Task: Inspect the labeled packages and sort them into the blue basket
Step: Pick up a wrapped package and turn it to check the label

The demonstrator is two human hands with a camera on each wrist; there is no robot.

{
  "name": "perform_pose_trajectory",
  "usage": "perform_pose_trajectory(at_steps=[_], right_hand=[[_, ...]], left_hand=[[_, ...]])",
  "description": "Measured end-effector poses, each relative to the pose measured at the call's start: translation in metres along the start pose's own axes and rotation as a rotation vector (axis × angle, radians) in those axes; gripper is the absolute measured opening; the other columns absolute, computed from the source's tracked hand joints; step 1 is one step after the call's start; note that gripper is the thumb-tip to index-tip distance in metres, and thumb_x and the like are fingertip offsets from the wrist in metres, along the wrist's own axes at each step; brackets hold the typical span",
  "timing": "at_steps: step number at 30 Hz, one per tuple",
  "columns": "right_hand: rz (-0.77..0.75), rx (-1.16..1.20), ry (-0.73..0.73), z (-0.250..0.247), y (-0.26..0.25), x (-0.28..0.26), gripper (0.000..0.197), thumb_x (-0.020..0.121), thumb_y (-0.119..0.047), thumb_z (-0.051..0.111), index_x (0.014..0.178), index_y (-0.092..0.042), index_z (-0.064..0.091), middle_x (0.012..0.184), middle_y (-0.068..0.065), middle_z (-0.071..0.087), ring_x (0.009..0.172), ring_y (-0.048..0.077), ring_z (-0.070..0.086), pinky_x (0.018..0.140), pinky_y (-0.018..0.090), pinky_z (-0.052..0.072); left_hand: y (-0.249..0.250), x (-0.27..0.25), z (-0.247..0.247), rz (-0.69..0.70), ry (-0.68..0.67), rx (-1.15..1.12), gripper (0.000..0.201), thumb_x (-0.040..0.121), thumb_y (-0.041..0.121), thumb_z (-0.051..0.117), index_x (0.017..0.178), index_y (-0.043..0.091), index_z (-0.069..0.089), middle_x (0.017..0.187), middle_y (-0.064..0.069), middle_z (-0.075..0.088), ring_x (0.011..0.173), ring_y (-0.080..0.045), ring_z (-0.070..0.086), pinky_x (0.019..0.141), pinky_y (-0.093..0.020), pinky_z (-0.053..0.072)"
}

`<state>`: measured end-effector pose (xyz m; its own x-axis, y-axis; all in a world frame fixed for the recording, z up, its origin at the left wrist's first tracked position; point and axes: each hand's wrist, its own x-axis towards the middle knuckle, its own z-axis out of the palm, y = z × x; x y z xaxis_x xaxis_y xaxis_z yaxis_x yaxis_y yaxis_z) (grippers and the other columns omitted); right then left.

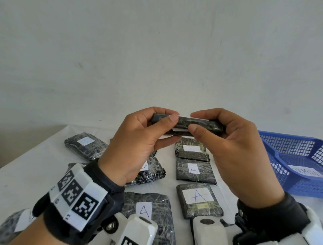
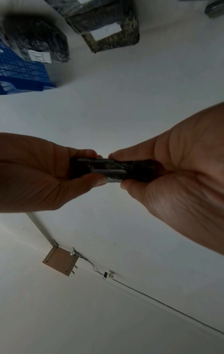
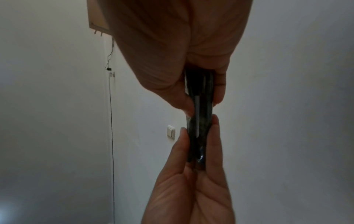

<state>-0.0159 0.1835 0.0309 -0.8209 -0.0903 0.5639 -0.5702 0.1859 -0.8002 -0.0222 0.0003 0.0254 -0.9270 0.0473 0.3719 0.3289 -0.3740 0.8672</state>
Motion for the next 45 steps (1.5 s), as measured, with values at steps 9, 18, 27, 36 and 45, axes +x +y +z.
perform_pose_trajectory(at_steps=[9,18,27,36,45], right_hand=[[0.027,0.046,-0.035,-0.003,0.001,0.003,0.019,0.083,-0.036,0.078,0.096,-0.023,0.077,0.089,0.007,0.08,0.078,0.027,0.072,0.063,0.03,0.057],[0.034,0.103,-0.053,-0.007,0.003,0.004,0.018,0.09,-0.033,0.072,0.097,-0.019,0.079,0.088,0.01,0.079,0.064,0.021,0.066,0.062,0.019,0.05],[0.055,0.111,-0.022,-0.009,0.003,0.008,0.024,0.09,-0.038,0.068,0.099,-0.019,0.079,0.091,0.005,0.081,0.087,0.018,0.077,0.087,0.032,0.062],[0.091,0.077,-0.023,-0.009,0.004,0.007,0.014,0.096,-0.022,0.07,0.092,-0.025,0.083,0.079,0.008,0.077,0.07,0.015,0.065,0.063,0.026,0.055],[0.053,0.116,0.028,-0.004,0.002,0.006,0.014,0.098,-0.013,0.067,0.101,-0.021,0.078,0.08,0.004,0.078,0.07,0.011,0.072,0.061,0.02,0.058]], left_hand=[[0.003,0.0,0.0,-0.016,0.014,-0.011,0.026,0.074,0.022,0.073,0.093,0.004,0.077,0.093,-0.013,0.078,0.091,-0.022,0.077,0.07,-0.027,0.063],[0.007,0.0,0.0,-0.084,0.004,-0.037,0.035,0.077,0.023,0.071,0.101,-0.002,0.074,0.098,-0.015,0.078,0.088,-0.019,0.077,0.07,-0.026,0.063],[0.006,0.002,0.001,-0.146,0.036,-0.057,0.032,0.081,0.031,0.067,0.088,0.004,0.081,0.094,-0.016,0.079,0.08,-0.018,0.077,0.063,-0.024,0.063],[0.0,0.0,0.006,-0.078,0.125,0.023,0.022,0.078,0.029,0.069,0.077,0.011,0.081,0.076,-0.007,0.078,0.062,-0.009,0.072,0.052,-0.019,0.057],[0.001,0.001,0.003,-0.029,0.168,0.038,0.021,0.075,0.028,0.072,0.079,0.009,0.081,0.079,-0.012,0.076,0.065,-0.013,0.073,0.056,-0.022,0.06]])
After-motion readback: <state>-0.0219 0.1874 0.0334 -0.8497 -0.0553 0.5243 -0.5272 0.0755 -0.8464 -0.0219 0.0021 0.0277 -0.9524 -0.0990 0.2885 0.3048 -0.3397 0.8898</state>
